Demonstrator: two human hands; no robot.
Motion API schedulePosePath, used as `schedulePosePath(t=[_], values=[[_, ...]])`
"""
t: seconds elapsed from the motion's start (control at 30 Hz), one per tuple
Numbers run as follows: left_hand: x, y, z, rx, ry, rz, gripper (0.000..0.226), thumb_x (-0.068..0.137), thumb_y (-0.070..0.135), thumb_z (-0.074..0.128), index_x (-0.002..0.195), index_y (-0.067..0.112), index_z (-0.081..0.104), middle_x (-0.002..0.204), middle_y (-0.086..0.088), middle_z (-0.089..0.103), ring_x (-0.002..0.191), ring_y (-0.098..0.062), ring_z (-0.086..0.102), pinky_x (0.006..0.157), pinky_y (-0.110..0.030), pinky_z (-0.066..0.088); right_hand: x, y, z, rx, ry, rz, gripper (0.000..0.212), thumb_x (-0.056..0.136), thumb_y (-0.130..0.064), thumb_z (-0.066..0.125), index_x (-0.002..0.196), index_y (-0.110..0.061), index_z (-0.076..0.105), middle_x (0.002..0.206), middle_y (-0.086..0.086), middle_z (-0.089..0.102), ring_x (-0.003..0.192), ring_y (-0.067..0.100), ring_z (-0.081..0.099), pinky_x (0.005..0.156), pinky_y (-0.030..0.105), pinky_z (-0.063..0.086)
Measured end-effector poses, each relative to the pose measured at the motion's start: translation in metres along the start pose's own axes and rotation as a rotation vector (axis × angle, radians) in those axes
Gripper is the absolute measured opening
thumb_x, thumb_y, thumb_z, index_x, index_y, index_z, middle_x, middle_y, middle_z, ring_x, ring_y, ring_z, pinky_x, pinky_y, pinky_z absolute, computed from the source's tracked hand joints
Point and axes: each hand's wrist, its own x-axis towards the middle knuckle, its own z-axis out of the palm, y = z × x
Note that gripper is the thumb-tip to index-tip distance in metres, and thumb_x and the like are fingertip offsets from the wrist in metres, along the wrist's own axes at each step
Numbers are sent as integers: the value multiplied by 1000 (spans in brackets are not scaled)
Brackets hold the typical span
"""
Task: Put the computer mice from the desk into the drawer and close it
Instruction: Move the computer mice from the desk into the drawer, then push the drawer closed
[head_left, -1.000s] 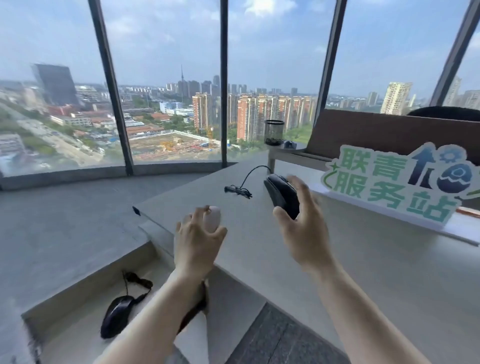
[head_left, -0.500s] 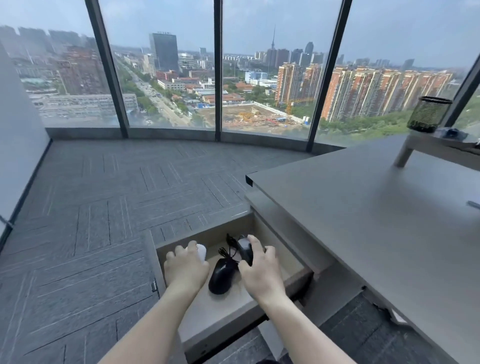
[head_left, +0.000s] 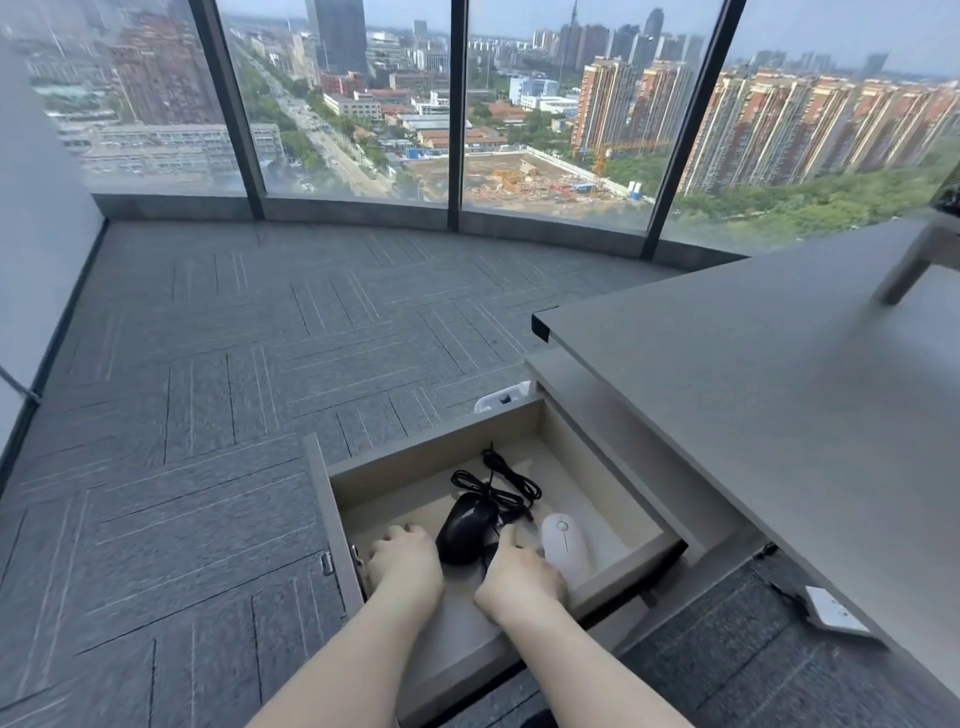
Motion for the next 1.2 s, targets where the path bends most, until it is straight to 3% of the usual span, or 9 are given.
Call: schedulePosePath(t=[0.17,0.27,0.43,0.53,0.67,0.77,0.87,1.0,1.2], values=[[-15,-1,-20,-125,129,74,62,87,42,58,136,8,41,137,-12,45,127,-35,46,96,-43,45,-13,4,-4,52,119,-133,63,89,-40,51,143,-16,30,140,13,45,126,32,44,95,42,44],[-33,-15,-40,-320,355,198,47,92,34,47,133,13,48,134,-10,52,123,-32,49,95,-41,44,-41,7,-8,149,278,-344,36,92,-36,44,123,-18,51,124,6,55,113,25,51,88,39,49],[-65,-61,-42,-790,677,203,37,93,15,48,128,11,58,130,-13,60,120,-30,53,95,-38,42,-99,9,12,328,338,-563,31,94,-45,44,107,-20,56,105,-4,59,95,14,55,77,32,50],[-80,-87,-27,-997,603,42,40,95,14,41,134,10,52,139,-13,53,124,-30,51,92,-38,40,-124,13,33,392,338,-578,38,91,-56,45,104,-21,55,97,-8,56,89,13,56,75,31,49],[-88,-105,2,-1199,411,-4,45,97,12,42,141,4,45,144,-15,50,131,-31,47,107,-41,37,-143,19,62,361,295,-541,53,81,-71,48,99,-22,52,97,-4,58,88,15,55,75,31,47],[-94,-103,19,-1381,251,-3,41,97,17,40,137,12,49,125,-10,61,115,-30,55,97,-42,46,-149,19,74,352,280,-510,62,72,-81,47,94,-24,51,96,-6,59,86,15,56,73,32,48],[-97,-95,28,-1518,137,29,37,98,19,37,130,18,55,109,-3,65,100,-24,59,80,-36,46,-151,16,83,327,272,-510,56,72,-77,53,93,-26,51,96,-7,60,87,14,58,73,33,48],[-98,-85,30,-1592,86,64,42,99,22,36,140,22,48,125,-4,63,103,-20,60,79,-34,49,-147,17,90,354,317,-469,44,79,-68,53,95,-27,53,98,-8,63,88,13,61,74,32,50],[-92,-52,26,-1607,36,144,34,100,19,37,129,30,50,106,8,64,94,-11,60,76,-32,50,-130,40,77,429,357,-378,35,79,-64,54,88,-31,52,93,-10,63,82,9,60,68,28,49]])
